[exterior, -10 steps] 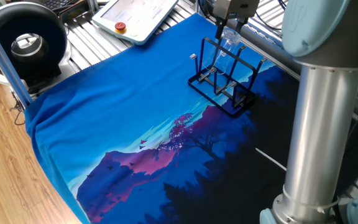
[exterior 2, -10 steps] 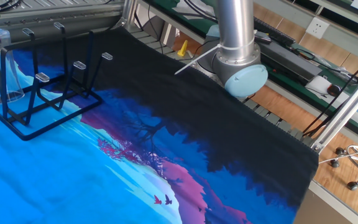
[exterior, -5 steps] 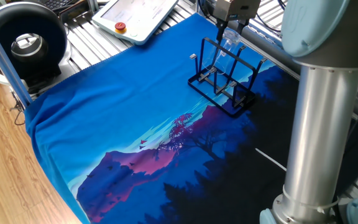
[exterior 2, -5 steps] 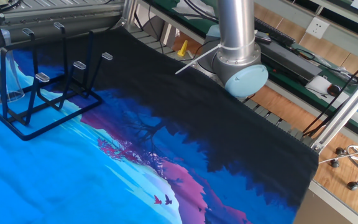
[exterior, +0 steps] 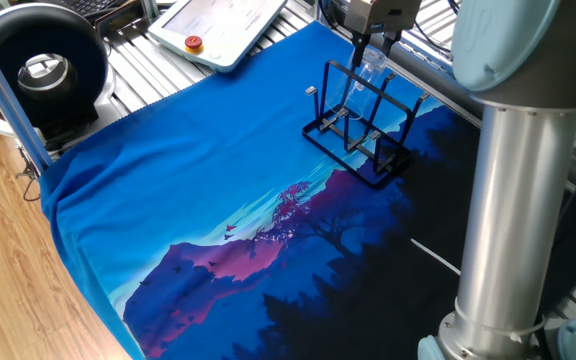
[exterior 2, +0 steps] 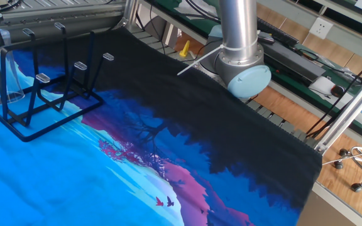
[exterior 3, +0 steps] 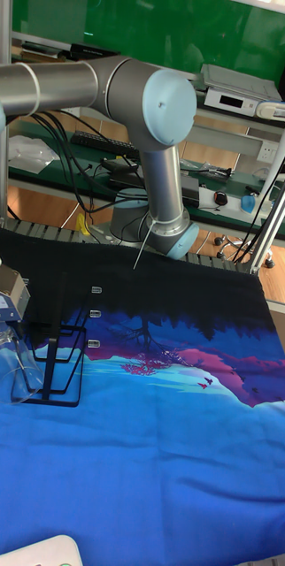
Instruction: Take the cup off the cup rack
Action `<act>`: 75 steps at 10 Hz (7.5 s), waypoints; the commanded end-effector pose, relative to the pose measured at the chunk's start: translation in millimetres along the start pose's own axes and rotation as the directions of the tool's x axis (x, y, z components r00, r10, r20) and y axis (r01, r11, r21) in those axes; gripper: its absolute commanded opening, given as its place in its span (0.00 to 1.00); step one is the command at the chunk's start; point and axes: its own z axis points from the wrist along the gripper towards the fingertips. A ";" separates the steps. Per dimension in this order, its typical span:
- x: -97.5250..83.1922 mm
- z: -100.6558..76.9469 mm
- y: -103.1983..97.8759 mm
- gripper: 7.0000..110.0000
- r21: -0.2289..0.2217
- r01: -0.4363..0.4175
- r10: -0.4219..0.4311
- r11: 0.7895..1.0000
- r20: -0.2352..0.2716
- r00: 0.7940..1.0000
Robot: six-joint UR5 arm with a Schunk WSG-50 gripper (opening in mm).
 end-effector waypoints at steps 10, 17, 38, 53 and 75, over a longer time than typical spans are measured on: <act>-1.1 -30.2 15.7 0.36 -0.002 -0.032 0.032 0.999 -0.032 0.999; 13.1 -73.0 10.6 0.36 0.019 -0.016 0.018 1.000 -0.107 0.994; 25.2 -144.5 24.0 0.36 0.160 0.023 0.000 0.987 -0.144 0.990; 24.0 -143.7 81.4 0.36 0.316 0.018 -0.011 0.949 -0.026 1.000; 41.6 -131.2 114.6 0.36 0.362 0.209 -0.200 0.909 -0.063 0.978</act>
